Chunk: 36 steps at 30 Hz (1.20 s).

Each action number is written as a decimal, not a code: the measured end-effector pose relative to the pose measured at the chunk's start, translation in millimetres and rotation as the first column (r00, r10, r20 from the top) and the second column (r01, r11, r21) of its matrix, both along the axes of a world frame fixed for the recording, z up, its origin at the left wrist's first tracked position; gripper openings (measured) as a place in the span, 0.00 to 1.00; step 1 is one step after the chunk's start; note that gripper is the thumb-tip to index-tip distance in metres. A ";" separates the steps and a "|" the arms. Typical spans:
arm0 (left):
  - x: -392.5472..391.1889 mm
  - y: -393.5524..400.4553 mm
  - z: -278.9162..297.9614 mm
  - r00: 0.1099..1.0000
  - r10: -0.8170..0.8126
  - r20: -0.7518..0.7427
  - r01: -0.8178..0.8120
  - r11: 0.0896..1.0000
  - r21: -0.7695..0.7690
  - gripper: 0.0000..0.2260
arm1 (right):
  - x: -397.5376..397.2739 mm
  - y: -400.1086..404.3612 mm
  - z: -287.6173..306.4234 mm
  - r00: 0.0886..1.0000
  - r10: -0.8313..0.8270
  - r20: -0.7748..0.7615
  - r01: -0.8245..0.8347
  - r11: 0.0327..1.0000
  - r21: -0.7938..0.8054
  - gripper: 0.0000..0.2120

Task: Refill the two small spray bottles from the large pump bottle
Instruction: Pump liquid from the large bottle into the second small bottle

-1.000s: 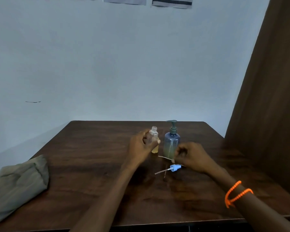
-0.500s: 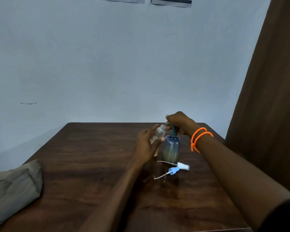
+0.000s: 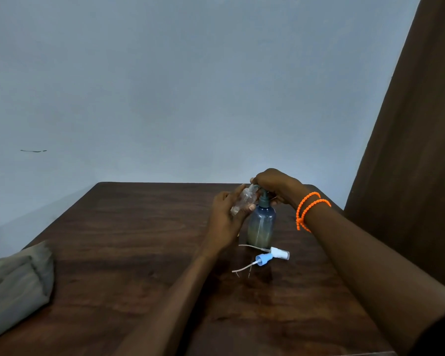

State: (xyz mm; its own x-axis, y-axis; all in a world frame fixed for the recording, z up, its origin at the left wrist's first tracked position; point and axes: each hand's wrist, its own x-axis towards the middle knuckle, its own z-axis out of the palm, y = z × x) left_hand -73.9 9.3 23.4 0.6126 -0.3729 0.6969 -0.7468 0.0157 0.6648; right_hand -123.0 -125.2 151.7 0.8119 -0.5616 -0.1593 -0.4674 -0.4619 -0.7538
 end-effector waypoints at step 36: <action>-27.1 6.7 6.7 0.994 0.098 0.042 -0.096 0.994 -0.055 0.18 | 13.8 -16.6 -7.0 0.982 0.162 -0.099 -0.155 0.985 0.072 0.09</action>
